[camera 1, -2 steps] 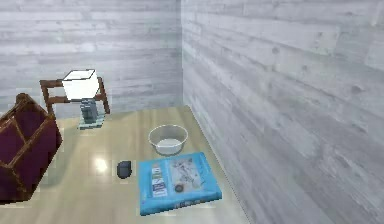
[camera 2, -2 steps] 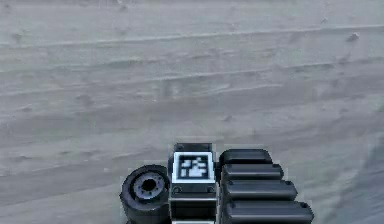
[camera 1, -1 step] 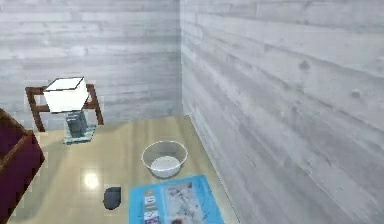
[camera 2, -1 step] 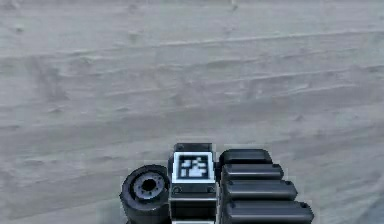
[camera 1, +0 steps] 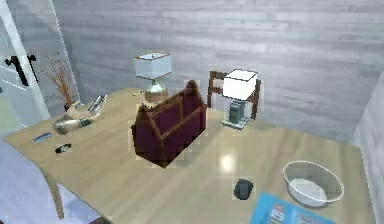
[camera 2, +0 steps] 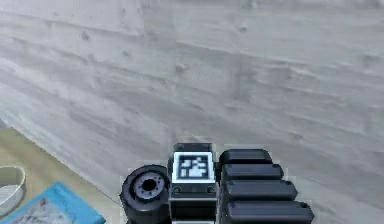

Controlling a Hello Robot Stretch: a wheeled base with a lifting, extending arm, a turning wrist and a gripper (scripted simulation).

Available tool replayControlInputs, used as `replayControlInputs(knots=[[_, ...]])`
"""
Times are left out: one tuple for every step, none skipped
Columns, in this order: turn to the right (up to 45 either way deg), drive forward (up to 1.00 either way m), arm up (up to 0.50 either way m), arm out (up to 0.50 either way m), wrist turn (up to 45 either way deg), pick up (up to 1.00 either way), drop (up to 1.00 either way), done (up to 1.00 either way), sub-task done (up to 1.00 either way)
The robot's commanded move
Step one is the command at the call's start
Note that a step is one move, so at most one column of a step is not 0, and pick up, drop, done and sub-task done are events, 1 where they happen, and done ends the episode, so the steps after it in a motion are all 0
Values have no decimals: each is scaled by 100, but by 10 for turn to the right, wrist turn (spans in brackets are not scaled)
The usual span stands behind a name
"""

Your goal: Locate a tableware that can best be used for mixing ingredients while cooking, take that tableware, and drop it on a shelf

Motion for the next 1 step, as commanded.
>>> replayControlInputs(knots=[[-450, 0, 0, 0, 0, 0, 0, 0, 0]])
